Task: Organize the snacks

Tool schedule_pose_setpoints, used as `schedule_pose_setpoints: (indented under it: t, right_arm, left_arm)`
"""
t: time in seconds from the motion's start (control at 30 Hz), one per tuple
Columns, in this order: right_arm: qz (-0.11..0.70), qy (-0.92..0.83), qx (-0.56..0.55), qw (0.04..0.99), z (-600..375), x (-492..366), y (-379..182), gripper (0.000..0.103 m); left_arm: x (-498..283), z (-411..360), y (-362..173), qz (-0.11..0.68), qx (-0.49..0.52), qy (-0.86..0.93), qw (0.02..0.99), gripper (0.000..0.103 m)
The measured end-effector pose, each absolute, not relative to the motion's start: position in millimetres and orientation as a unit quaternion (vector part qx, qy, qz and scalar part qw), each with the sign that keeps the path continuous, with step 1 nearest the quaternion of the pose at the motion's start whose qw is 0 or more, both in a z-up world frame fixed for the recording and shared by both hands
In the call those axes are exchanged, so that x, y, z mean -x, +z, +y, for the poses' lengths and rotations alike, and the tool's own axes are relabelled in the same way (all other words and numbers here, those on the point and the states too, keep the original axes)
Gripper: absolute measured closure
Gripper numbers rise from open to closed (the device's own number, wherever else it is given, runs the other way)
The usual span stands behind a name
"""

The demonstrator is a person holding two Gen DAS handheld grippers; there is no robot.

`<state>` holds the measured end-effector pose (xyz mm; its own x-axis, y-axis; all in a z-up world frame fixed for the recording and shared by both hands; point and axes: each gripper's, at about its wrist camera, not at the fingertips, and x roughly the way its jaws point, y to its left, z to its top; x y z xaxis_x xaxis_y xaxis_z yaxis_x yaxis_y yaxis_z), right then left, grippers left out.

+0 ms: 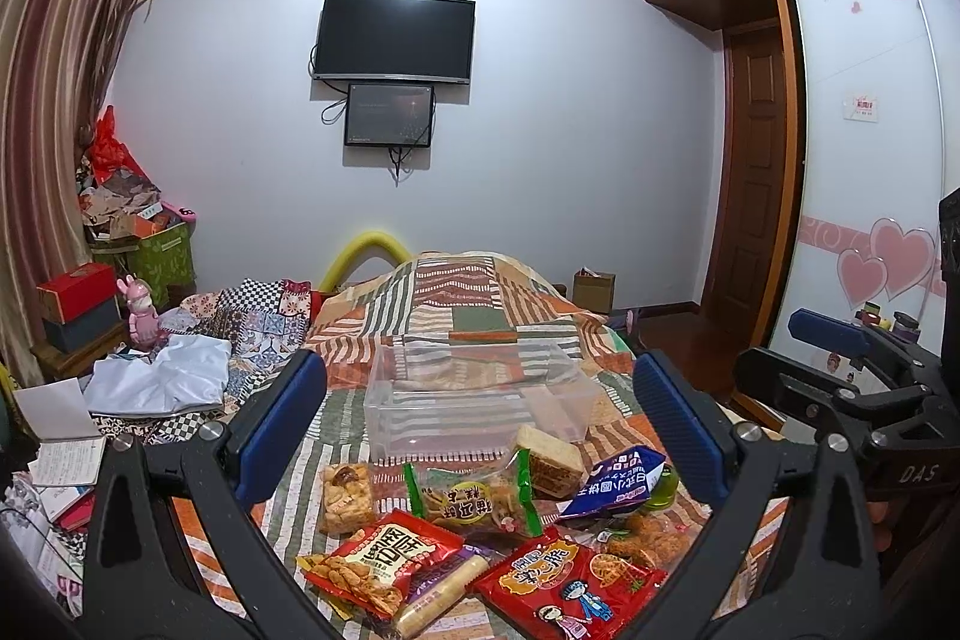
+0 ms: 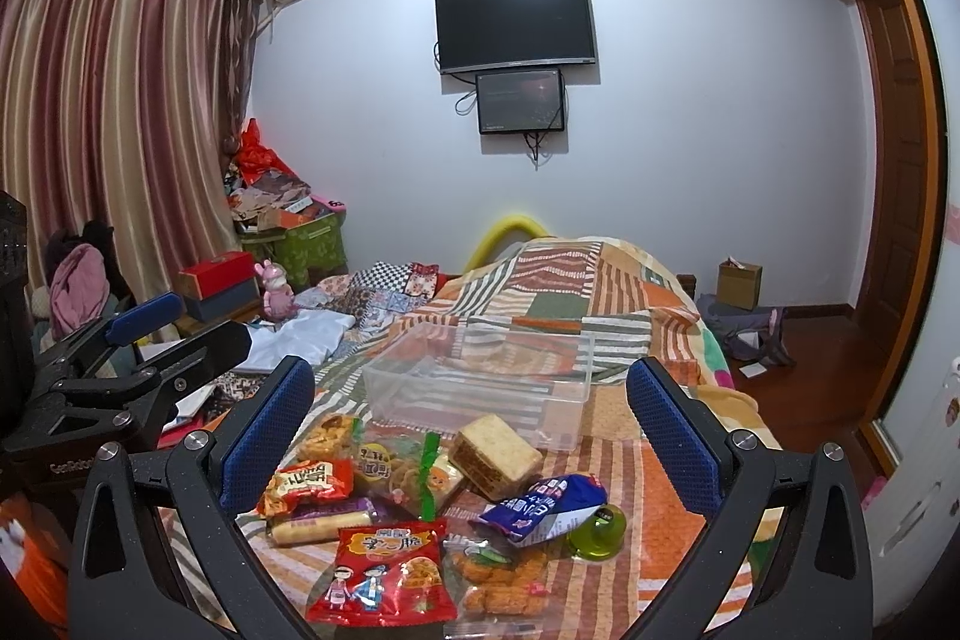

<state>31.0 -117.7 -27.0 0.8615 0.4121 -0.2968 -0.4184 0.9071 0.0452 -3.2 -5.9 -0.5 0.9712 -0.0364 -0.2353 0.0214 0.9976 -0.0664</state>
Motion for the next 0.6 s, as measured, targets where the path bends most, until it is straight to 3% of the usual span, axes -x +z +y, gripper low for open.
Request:
schedule_pose_setpoints:
  t: [0.6]
  right_arm:
    - [0.184, 0.209, 0.01, 0.96, -121, -52, -49, 0.0]
  left_arm:
    - [-16, 7, -17, 0.156, 0.039, -0.014, 0.987, 0.0]
